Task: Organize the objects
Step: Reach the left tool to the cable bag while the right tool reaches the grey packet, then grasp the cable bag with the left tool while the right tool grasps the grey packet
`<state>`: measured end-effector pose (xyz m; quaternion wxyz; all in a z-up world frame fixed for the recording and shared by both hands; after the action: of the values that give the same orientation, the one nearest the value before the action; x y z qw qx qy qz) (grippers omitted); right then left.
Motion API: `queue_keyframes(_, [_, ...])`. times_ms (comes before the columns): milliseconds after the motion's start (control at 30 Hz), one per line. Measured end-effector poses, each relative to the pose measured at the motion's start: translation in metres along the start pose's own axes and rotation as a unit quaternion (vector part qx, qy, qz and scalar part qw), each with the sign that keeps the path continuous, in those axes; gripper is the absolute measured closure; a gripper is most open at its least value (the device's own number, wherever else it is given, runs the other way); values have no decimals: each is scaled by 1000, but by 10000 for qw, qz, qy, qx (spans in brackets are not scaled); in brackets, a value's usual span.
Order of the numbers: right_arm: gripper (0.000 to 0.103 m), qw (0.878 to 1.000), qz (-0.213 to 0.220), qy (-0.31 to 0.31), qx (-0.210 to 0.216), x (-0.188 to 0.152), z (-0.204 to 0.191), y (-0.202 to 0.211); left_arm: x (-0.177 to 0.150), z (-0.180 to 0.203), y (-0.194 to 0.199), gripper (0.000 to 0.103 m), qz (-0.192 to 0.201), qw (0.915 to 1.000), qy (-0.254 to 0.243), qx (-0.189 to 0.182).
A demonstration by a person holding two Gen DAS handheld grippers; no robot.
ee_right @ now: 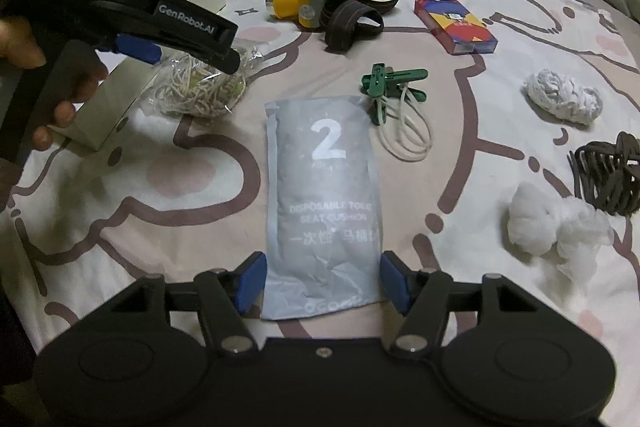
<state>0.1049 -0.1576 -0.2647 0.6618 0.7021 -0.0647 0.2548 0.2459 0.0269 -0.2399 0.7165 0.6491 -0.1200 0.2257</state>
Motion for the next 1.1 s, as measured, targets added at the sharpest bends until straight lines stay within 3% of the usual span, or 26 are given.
queue_keyframes(400, [37,9999,-162,-8,-2,-4,-1,1,-8,8,-14,11,-252,9993,10,-270])
queue_keyframes(600, [37,9987,-506,76,63,-15,-7,10,-14,7,-17,18,-306,9994,-143,-72])
queue_keyframes(700, [33,9981,-601,14,160,-19,-10,18,-16,5,-16,21,-285,9994,-119,-140])
queue_keyframes(733, [27,9981,-585,-30,168,-19,-10,21,-16,5,-15,22,-277,9994,-133,-149])
queue_keyframes(833, [22,9990,-399,-151,96,-14,-5,29,-18,8,-12,24,-320,9990,-233,-204])
queue_keyframes(1100, [20,9985,75,-548,11,15,15,32,-48,16,6,24,-756,9913,-889,-605])
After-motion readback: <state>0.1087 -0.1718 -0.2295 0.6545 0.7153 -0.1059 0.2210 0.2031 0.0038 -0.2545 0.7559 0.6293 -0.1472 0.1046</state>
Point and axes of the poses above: each gripper's, at about its wrist camera, not at the fingertips, and y roughly against the way its jaws point, z to its right, x to its top, the point moved 10 cm from there along -y, roughly the way its jaws point, and after that the axes turned 7 degrees about -x, right-handed, at the moved point
